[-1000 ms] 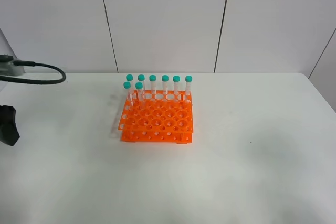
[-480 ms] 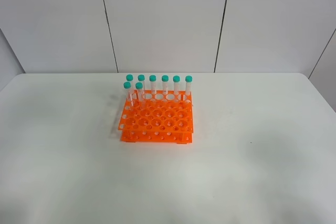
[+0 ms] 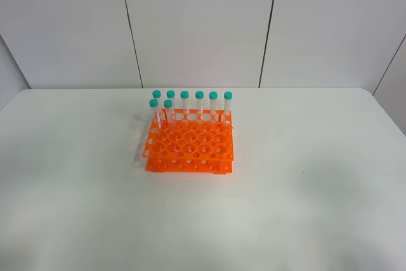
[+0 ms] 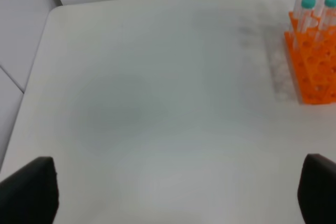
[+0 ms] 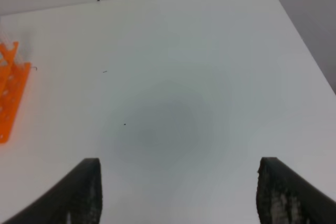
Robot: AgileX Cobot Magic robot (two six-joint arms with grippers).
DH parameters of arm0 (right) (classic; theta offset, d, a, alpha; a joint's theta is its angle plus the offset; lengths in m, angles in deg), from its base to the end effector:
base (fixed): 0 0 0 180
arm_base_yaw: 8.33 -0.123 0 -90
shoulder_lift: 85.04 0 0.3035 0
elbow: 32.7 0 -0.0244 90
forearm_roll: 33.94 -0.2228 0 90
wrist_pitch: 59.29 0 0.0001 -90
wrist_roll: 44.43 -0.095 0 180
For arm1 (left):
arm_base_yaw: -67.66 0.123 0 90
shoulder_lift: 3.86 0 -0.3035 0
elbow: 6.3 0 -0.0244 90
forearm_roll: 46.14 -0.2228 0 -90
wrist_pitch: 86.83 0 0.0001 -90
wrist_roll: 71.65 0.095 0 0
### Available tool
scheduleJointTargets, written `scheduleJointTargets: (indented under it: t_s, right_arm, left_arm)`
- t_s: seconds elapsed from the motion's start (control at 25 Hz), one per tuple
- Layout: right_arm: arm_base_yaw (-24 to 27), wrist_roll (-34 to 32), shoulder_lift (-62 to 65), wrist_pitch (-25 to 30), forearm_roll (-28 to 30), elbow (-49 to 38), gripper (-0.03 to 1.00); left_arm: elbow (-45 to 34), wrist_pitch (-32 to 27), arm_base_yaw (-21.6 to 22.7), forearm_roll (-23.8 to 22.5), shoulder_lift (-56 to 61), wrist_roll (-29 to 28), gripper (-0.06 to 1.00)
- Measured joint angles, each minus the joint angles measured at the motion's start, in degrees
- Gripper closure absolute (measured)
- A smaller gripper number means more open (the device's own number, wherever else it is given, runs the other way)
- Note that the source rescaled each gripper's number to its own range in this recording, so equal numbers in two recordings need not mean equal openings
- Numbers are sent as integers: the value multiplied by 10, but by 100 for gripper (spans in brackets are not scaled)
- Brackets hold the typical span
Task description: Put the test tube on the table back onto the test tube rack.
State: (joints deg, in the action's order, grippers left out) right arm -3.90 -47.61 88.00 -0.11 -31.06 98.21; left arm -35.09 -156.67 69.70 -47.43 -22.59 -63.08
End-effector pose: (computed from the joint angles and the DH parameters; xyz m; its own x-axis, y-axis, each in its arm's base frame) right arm -0.0444 -0.0007 0.2639 -0.4208 0.0624 -0.9050 0.1287 0.9917 0.0085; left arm -0.0553 0.0000 0.3452 -0.4621 0.1403 -0.8757 0.0183 0.9887 0.1488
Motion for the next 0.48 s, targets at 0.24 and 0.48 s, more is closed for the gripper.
scheduleJointTargets:
  t_s: [0.24,0.48]
  right_arm:
    - [0,0,0,0,0,0,17]
    - [0,0,0,0,0,0,17]
  left_arm:
    - [-108,63,0,51,98,-2,-6]
    - [-190,138,0,95,117,18,-6]
